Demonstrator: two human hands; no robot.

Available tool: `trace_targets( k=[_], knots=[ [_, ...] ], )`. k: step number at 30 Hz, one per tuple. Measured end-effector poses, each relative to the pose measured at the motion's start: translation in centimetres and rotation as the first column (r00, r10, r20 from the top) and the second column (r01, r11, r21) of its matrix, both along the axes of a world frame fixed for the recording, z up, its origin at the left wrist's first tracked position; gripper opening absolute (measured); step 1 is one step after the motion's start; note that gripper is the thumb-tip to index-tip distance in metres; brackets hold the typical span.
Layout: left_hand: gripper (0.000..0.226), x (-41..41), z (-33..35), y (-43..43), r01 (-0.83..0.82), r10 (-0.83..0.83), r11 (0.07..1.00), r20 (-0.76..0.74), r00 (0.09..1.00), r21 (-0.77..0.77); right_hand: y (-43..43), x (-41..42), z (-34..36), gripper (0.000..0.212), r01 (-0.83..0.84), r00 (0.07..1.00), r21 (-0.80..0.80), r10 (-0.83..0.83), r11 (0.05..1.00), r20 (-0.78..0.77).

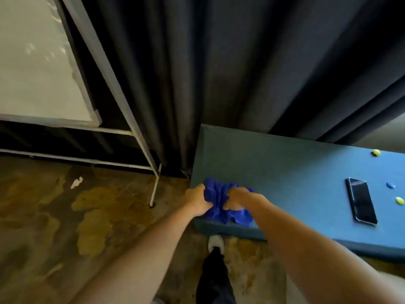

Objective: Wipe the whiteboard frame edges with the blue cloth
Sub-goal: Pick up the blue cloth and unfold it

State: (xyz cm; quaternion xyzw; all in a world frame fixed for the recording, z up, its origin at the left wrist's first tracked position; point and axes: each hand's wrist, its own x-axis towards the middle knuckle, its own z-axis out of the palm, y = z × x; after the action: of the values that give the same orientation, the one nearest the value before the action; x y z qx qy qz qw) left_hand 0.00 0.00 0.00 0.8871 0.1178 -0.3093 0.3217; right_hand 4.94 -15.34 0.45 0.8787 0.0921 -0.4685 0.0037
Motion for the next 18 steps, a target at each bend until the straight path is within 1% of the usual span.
trace_targets(
  k=[1,2,4,6,8,9,10,12,13,14,15,16,17,18],
  knots=[
    [0.061,0.1,-0.9,-0.8,-0.068,0.068,0.998,-0.014,0.998,-0.016,-0.6,-0.2,-0.7,0.052,-0.004,1.000,-0.007,0.004,1.000,-0.001],
    [0.066,0.4,-1.6,-1.6,-0.162,0.161,0.986,-0.037,0.986,-0.032,-1.2,-0.3,-1.5,0.049,0.090,0.995,0.033,-0.091,0.995,0.037],
    [0.074,0.3,-2.4,-3.4,-0.282,0.279,0.959,-0.084,0.956,-0.019,-2.7,-1.5,-2.9,0.048,0.317,0.933,0.124,-0.333,0.940,0.136],
    [0.079,1.0,-3.0,-4.6,-0.354,0.354,0.935,-0.123,0.927,0.022,-3.3,-2.0,-3.4,0.065,0.431,0.861,0.178,-0.463,0.884,0.210],
    [0.079,2.0,-3.3,-5.6,-0.441,0.440,0.897,-0.184,0.879,0.038,-4.1,-1.7,-3.8,0.087,0.472,0.829,0.211,-0.512,0.856,0.226],
    [0.075,2.2,-3.3,-5.9,-0.457,0.451,0.889,-0.234,0.861,0.031,-4.4,-1.4,-4.0,0.095,0.489,0.824,0.227,-0.531,0.842,0.197],
    [0.067,2.4,-3.2,-6.1,-0.455,0.443,0.890,-0.264,0.857,0.018,-4.7,-0.7,-4.0,0.099,0.496,0.831,0.230,-0.535,0.837,0.155],
    [0.038,3.1,-2.9,-5.8,-0.446,0.421,0.894,-0.264,0.868,-0.042,-5.2,1.3,-3.5,0.102,0.492,0.855,0.225,-0.516,0.841,0.056],
    [0.022,3.3,-2.3,-5.4,-0.465,0.431,0.881,-0.252,0.866,-0.089,-5.4,2.2,-3.2,0.099,0.483,0.868,0.232,-0.496,0.844,-0.003],
    [0.008,3.5,-1.5,-4.7,-0.503,0.461,0.852,-0.246,0.852,-0.144,-5.4,3.1,-2.6,0.087,0.464,0.884,0.241,-0.463,0.852,-0.065],
    [0.006,3.7,-0.6,-3.8,-0.546,0.499,0.817,-0.245,0.831,-0.188,-5.2,3.9,-2.0,0.067,0.456,0.890,0.253,-0.434,0.853,-0.142],
    [0.009,4.2,0.2,-2.9,-0.579,0.524,0.783,-0.259,0.811,-0.227,-5.0,4.5,-1.4,0.045,0.488,0.868,0.260,-0.431,0.833,-0.247],
    [0.009,4.7,1.4,-2.0,-0.618,0.547,0.737,-0.294,0.784,-0.275,-4.7,5.0,-0.8,0.029,0.529,0.833,0.269,-0.430,0.805,-0.349],
    [0.010,5.1,2.7,-0.8,-0.665,0.563,0.669,-0.357,0.745,-0.333,-4.1,5.3,0.2,0.024,0.545,0.811,0.294,-0.405,0.785,-0.423]
  ],
)
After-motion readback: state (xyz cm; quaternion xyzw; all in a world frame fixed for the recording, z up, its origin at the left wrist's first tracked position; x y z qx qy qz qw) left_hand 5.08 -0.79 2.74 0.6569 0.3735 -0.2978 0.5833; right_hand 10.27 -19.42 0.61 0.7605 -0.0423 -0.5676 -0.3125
